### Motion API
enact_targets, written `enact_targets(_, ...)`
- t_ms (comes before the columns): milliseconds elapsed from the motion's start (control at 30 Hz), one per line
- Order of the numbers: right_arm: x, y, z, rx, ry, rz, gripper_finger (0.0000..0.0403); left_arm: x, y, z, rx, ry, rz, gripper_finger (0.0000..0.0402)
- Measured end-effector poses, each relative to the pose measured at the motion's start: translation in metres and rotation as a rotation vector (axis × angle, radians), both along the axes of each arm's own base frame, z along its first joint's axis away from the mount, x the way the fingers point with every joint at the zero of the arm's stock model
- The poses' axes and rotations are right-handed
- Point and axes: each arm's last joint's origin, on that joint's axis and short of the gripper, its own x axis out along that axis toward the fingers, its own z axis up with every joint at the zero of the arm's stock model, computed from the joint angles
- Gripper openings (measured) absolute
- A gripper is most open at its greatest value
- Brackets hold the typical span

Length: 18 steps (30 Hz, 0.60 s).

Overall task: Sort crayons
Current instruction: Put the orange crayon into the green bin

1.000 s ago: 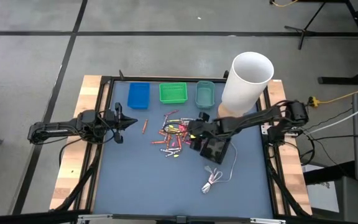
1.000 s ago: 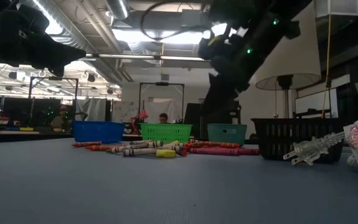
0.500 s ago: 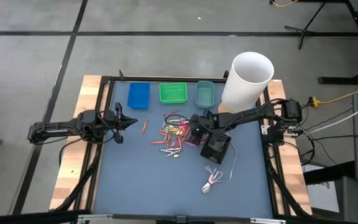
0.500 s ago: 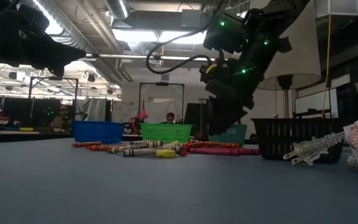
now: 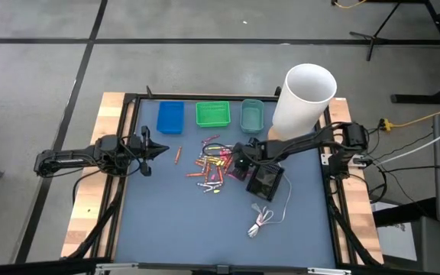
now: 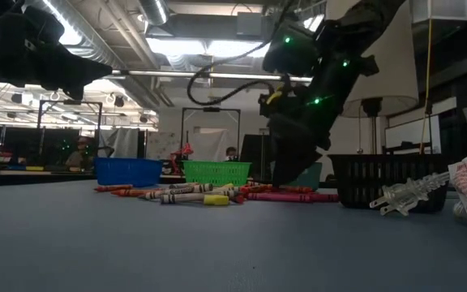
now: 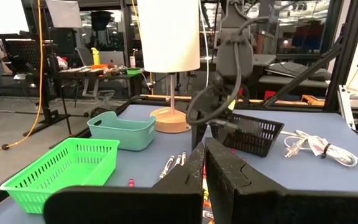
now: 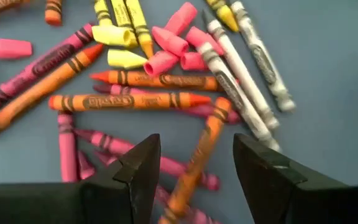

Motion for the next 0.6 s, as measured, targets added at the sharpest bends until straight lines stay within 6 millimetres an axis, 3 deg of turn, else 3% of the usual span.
enact_targets(300, 0.0014, 0.0, -0.0102, 0.002, 0.028, 0.0, 0.0196, 0.0, 0.0, 0.0, 0.0, 0.0, 0.0, 0.0)
enact_targets(600, 0.0019, 0.0001, -0.01, 0.003, 0.022, 0.002, 0.0116, 0.0, 0.0, 0.0, 0.0, 0.0, 0.0, 0.0)
